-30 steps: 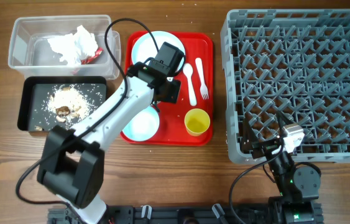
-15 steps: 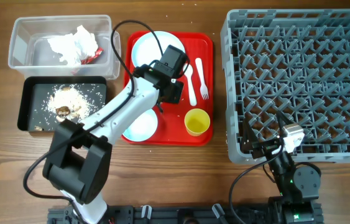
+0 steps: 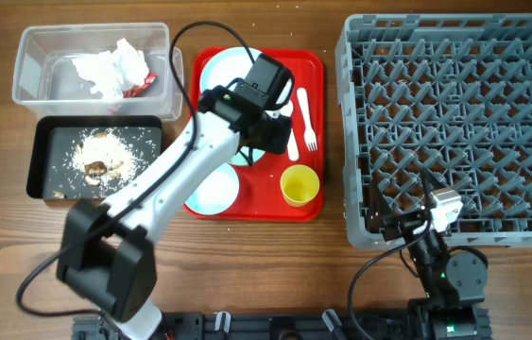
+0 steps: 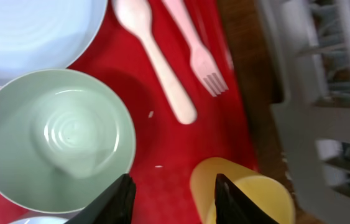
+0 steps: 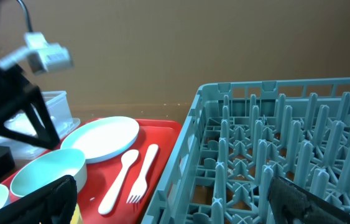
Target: Sort waste into correct bins and load items into the dishwasher rack
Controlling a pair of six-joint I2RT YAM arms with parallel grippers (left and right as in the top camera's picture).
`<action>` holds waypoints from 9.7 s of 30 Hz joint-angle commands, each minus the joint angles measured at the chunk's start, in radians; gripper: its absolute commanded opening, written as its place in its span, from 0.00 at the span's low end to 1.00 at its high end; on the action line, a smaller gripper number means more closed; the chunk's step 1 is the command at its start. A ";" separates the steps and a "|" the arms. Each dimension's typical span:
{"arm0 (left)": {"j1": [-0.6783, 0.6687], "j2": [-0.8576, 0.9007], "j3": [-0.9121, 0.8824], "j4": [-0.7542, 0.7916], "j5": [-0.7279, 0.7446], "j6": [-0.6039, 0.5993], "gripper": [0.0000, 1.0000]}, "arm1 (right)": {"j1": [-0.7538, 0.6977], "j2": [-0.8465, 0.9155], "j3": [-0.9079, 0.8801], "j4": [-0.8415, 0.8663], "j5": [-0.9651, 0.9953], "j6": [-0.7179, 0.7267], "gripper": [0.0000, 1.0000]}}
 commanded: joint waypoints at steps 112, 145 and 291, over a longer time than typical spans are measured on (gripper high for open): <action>0.295 -0.008 0.020 -0.040 1.227 0.051 0.04 | 0.101 1.386 0.811 0.684 -1.180 0.999 0.63; 0.308 -0.008 0.020 -0.143 0.487 0.052 0.55 | 0.010 1.283 1.383 -1.590 0.120 0.266 0.51; 0.654 -0.258 0.094 -0.361 0.109 -0.005 1.00 | 0.756 1.921 1.224 -0.477 0.155 0.657 0.34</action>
